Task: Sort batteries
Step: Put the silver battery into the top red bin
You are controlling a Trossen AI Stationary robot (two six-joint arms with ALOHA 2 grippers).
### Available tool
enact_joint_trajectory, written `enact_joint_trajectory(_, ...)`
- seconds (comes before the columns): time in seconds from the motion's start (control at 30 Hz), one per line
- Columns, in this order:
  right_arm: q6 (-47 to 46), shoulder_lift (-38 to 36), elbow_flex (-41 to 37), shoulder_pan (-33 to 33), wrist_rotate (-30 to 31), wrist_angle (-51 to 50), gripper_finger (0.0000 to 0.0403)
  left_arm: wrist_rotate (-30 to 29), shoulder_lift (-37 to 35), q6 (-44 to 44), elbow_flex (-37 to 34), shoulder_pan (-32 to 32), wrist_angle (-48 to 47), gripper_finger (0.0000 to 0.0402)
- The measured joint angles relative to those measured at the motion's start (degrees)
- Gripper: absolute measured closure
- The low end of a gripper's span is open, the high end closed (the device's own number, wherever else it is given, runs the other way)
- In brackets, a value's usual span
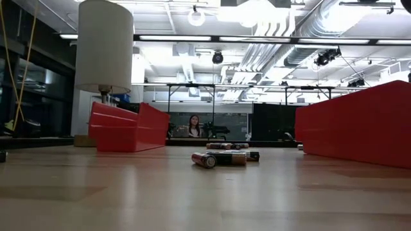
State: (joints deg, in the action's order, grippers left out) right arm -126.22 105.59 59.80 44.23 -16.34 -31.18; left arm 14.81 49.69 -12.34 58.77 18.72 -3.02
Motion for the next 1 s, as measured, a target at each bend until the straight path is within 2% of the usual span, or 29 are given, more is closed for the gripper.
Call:
enact_joint_trajectory(0.13,9.53,-2.33,5.43,-0.16,5.85,-3.50,0.0369,-0.02,-1.29,1.26,4.10,0.00,0.10,0.0223)
enact_joint_trajectory(0.27,27.02,-6.49,11.49,-3.90,14.02,-3.53,0.0369,0.02,-2.25,2.99,6.48,0.00,0.16,0.0222)
enact_joint_trajectory(0.37,42.18,-7.14,14.85,-11.45,20.04,-3.75,0.0369,0.00,-2.69,2.08,6.75,0.00,0.04,0.0222)
enact_joint_trajectory(0.47,59.19,-6.87,17.85,-22.01,23.80,1.82,0.0369,0.10,-2.76,-1.25,6.75,-0.05,-0.23,0.0223)
enact_joint_trajectory(0.57,74.21,-4.14,19.60,-33.00,23.68,14.88,0.0369,1.38,-2.80,-3.81,6.75,-0.04,0.01,0.0222)
enact_joint_trajectory(0.67,83.41,0.03,22.53,-42.51,22.03,27.14,0.0369,2.14,-2.84,-5.03,6.75,-0.04,0.07,0.0222)
enact_joint_trajectory(0.8,86.84,6.95,28.09,-51.46,16.75,34.08,0.0369,2.99,-2.90,-5.55,6.75,-0.04,0.59,0.0222)
enact_joint_trajectory(1.0,86.18,17.83,40.55,-57.19,8.93,35.36,0.0369,3.02,-3.02,-5.59,6.73,-0.02,3.12,0.0222)
